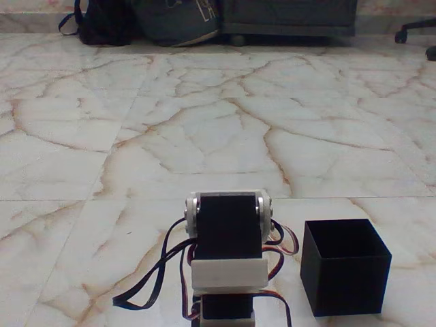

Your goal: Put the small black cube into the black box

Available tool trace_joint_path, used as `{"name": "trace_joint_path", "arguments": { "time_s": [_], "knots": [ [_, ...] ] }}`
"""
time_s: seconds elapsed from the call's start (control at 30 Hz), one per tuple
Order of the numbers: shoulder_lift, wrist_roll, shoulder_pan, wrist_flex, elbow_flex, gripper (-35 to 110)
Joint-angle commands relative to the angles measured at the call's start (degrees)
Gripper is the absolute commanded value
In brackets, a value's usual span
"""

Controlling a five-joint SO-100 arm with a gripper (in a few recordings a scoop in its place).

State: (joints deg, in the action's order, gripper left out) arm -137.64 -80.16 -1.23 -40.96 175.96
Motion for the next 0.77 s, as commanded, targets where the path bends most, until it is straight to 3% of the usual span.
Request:
{"name": "trace_joint_path", "arguments": {
  "time_s": [0.0,0.17,0.73],
  "knots": [
    [-0.97,-0.62,0.62,0.44,0.26,5],
    [-2.02,-8.7,2.37,0.53,0.62,4],
    [-1.41,-7.21,2.2,0.7,0.62,4]
  ]
}}
